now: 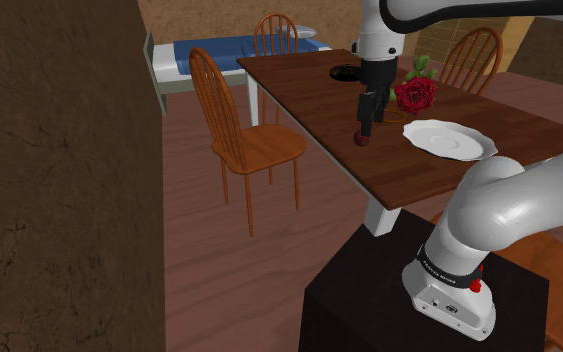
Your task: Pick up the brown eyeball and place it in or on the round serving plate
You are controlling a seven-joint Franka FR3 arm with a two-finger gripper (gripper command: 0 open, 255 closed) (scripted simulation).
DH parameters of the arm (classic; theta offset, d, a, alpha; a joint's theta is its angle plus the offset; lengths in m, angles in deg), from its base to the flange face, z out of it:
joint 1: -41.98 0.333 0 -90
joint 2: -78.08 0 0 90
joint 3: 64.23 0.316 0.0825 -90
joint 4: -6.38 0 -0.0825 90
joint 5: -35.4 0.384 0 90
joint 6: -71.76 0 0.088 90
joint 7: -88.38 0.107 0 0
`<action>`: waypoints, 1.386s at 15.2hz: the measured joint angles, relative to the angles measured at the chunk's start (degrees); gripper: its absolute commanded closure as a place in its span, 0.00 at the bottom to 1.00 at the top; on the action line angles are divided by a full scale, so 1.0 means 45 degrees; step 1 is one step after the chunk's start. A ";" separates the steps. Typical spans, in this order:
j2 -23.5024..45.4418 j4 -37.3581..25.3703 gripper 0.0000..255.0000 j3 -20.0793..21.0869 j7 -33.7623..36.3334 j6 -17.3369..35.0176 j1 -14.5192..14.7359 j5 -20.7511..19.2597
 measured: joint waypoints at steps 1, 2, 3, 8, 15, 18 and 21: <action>0.0000 0.0000 0.00 0.0000 0.0000 0.0000 0.0000 0.0000; 0.0102 0.0043 0.00 -0.0140 -0.0179 0.0161 -0.0023 -0.0089; 0.0162 0.0135 0.00 -0.0333 -0.0439 0.0341 -0.0052 -0.0207; 0.1188 0.0219 0.00 -0.1837 -0.2379 0.1662 -0.0300 -0.1075; 0.3705 -0.0443 0.00 -0.3978 -0.5225 0.3819 -0.0354 -0.1646; 0.4909 -0.0956 0.00 -0.4793 -0.6476 0.4601 -0.0263 -0.1534; 0.5799 -0.1384 0.00 -0.5317 -0.7355 0.5099 -0.0192 -0.1343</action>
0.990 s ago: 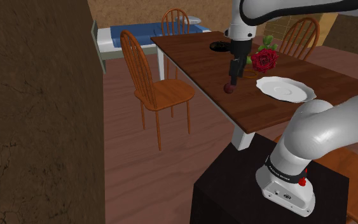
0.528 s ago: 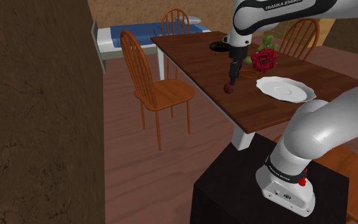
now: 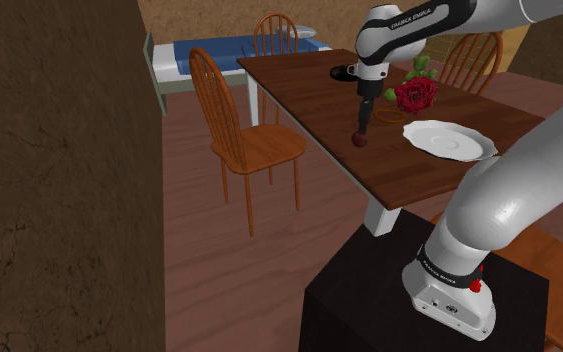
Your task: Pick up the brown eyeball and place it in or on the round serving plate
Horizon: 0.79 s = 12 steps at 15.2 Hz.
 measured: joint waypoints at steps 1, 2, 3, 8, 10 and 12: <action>0.0108 0.0049 0.00 -0.0079 -0.0109 0.0161 -0.0010 0.0007; 0.0187 0.0159 0.00 -0.0116 -0.0145 0.0349 -0.0007 0.0017; 0.0255 0.0297 0.00 -0.0148 -0.0169 0.0553 -0.0006 0.0023; 0.0481 0.0810 0.00 -0.0249 -0.0225 0.1281 -0.0005 0.0040; 0.0509 0.0850 0.00 -0.0252 -0.0222 0.1349 0.0001 0.0049; 0.0513 0.0865 0.00 -0.0255 -0.0223 0.1369 0.0001 0.0048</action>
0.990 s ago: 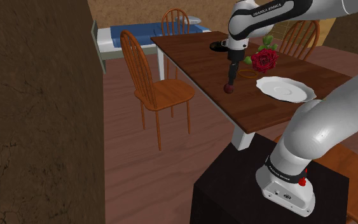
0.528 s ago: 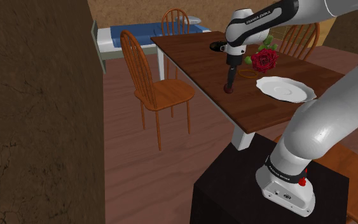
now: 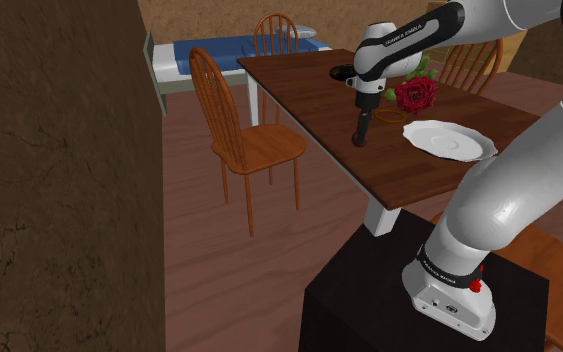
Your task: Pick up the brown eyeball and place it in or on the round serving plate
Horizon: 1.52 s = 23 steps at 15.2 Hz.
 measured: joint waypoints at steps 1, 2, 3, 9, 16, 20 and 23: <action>0.0000 0.0003 0.00 0.0000 0.0000 0.0004 0.0000 0.0000; 0.0000 0.0004 1.00 0.0000 0.0000 0.0004 0.0000 0.0000; -0.0001 0.0003 1.00 0.0001 0.0000 0.0003 0.0001 0.0001; 0.0002 0.0003 1.00 -0.0001 0.0000 0.0003 0.0000 0.0000; -0.0238 -0.0314 1.00 0.0104 0.0083 -0.0538 0.0000 -0.0032; -0.0512 -0.0770 1.00 0.0201 0.0123 -0.1252 -0.0020 -0.0073; -0.0614 -0.1205 1.00 0.0259 0.0126 -0.1784 -0.0013 -0.0065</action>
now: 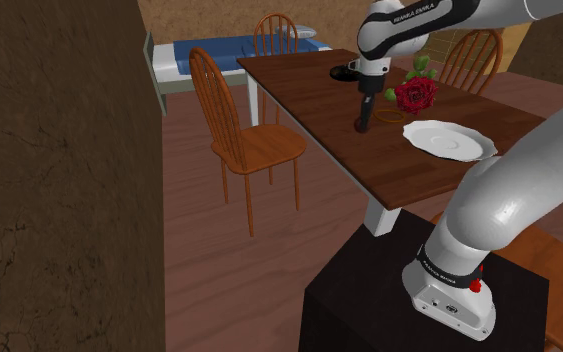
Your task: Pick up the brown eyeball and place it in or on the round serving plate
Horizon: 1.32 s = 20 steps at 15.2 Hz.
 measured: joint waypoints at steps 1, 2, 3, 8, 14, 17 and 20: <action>-0.0068 -0.0130 1.00 0.0040 0.0028 -0.0195 0.0004 -0.0002; -0.0110 -0.0274 1.00 0.0077 0.0053 -0.0382 0.0015 0.0007; -0.0163 -0.0364 1.00 0.0109 0.0076 -0.0525 0.0018 0.0005; -0.0406 -0.0970 1.00 0.0126 -0.0031 -0.1356 -0.0048 -0.0062; -0.1117 -0.0690 1.00 -0.0826 -0.1373 -0.1620 -0.0822 -0.0870; -0.1450 -0.0633 1.00 -0.1409 -0.2203 -0.1767 -0.1274 -0.1352; -0.1733 -0.0621 1.00 -0.1991 -0.3014 -0.1888 -0.1698 -0.1820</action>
